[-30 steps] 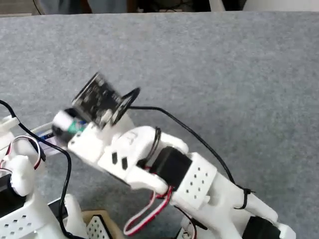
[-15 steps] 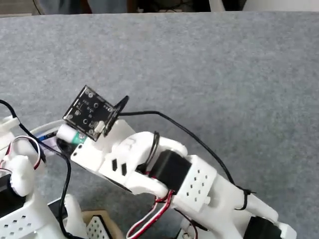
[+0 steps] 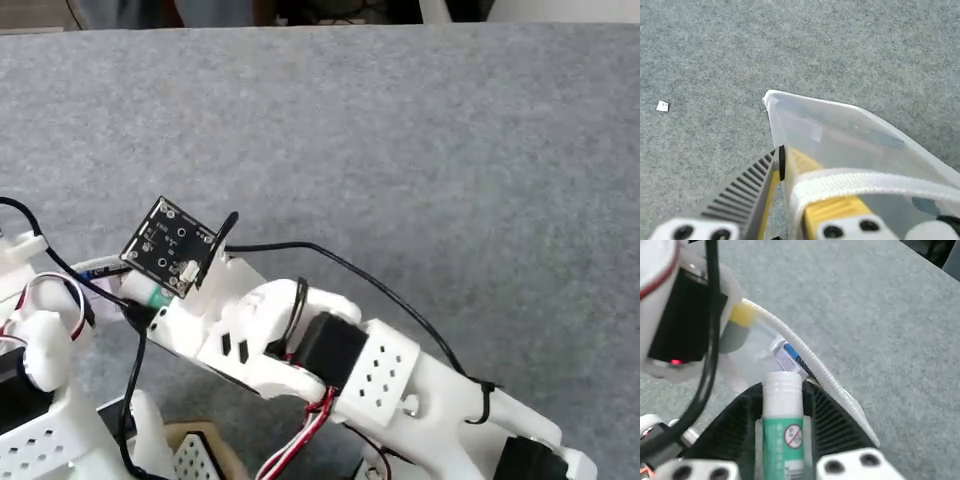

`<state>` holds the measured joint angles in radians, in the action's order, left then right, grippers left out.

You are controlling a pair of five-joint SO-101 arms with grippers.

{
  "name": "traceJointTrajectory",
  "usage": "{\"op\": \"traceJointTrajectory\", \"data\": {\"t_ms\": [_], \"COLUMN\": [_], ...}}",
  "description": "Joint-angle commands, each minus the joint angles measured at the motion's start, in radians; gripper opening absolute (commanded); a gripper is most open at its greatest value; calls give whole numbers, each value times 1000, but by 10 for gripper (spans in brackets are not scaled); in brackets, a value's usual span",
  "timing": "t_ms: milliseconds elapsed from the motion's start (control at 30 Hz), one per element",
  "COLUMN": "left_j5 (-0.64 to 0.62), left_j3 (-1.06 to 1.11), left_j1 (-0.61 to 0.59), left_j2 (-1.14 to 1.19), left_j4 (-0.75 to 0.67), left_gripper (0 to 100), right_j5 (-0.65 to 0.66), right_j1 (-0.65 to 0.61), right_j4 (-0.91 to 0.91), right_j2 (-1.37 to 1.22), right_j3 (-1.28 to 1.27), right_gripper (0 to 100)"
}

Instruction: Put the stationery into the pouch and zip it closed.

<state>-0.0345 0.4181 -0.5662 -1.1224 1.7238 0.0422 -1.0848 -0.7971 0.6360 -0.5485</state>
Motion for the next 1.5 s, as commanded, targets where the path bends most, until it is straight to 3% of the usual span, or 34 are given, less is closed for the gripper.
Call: {"op": "traceJointTrajectory", "data": {"t_ms": [0, 500, 733, 1167, 1333, 1467], "left_j5": [26, 25, 25, 26, 26, 26], "left_j3": [-4, -7, -5, -5, -8, -7], "left_j1": [30, 35, 30, 30, 30, 30], "left_j2": [-15, -15, -15, -15, -15, -15], "left_j4": [3, 3, 0, 0, 2, 3], "left_gripper": [29, 29, 29, 29, 29, 29], "right_j5": [5, 9, 11, 25, 112, 117], "right_j1": [25, 51, 51, 51, 48, 51], "right_j4": [86, 170, 104, 89, -49, -129], "right_j2": [7, 7, 5, 7, 7, 7], "right_j3": [-70, -159, -154, -153, -58, 10], "right_gripper": [12, 16, 165, 170, 180, 248]}}
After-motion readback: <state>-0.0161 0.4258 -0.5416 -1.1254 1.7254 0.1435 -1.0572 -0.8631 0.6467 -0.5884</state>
